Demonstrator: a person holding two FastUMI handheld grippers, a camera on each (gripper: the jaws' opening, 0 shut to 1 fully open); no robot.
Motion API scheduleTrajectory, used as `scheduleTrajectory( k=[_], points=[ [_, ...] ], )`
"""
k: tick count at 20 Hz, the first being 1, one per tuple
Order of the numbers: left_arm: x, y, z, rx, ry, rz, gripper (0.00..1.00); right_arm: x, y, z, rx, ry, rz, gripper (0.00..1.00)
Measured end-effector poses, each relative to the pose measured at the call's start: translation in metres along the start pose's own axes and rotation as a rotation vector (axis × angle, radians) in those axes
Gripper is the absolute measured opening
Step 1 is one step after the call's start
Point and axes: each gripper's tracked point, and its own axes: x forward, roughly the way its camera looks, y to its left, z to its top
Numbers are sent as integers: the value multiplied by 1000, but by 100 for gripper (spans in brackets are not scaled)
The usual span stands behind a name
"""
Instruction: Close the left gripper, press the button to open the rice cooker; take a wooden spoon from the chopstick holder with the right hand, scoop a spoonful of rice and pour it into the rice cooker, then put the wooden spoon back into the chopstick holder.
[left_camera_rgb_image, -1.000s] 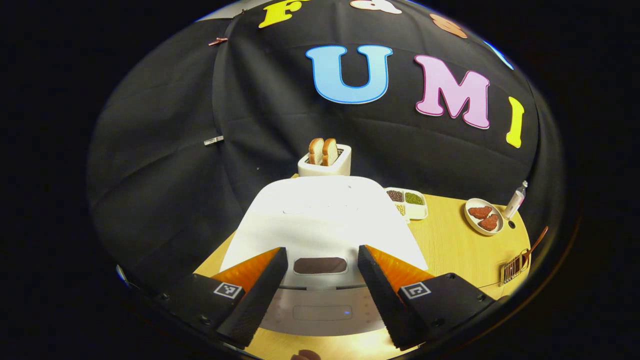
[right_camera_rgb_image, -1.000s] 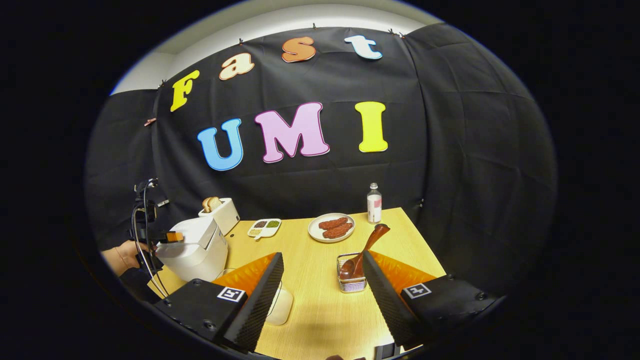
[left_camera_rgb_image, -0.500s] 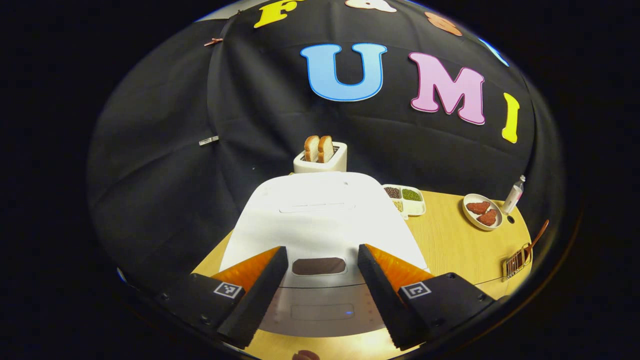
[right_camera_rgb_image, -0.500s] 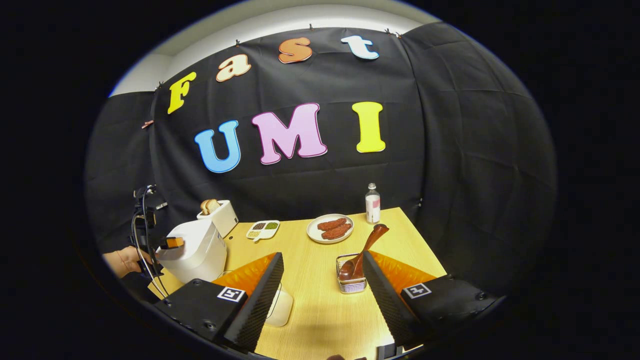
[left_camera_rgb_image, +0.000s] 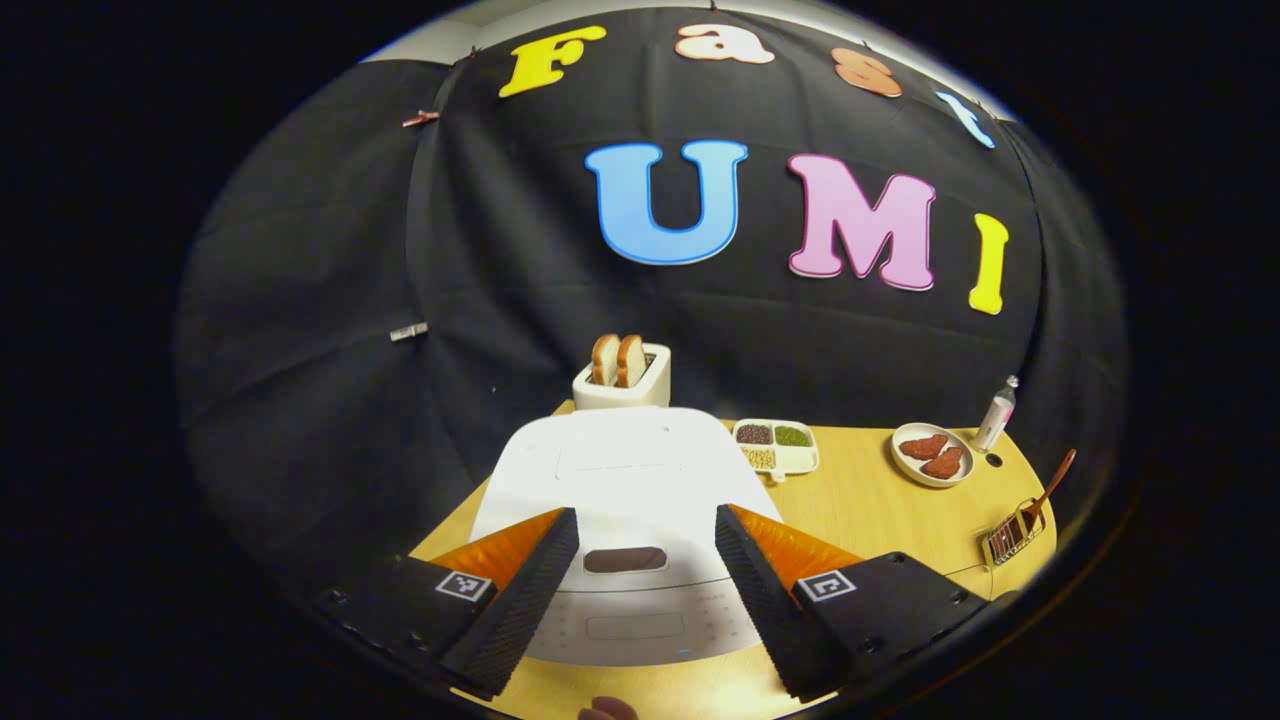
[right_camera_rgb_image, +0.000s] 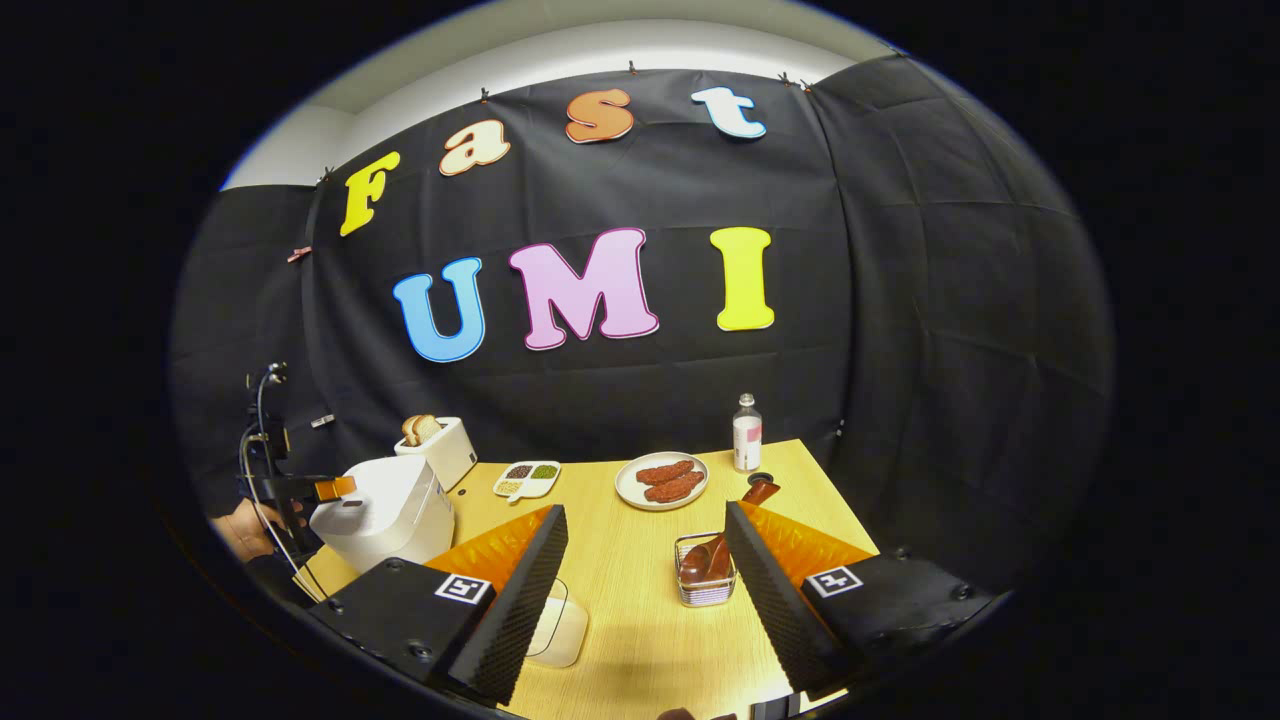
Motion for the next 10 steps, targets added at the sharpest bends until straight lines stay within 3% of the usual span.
scheduleTrajectory(
  k=[10],
  points=[
    [-90,-54,67,19,-197,-155,95,-8,21,53,-12,-112,23,98]
  ],
)
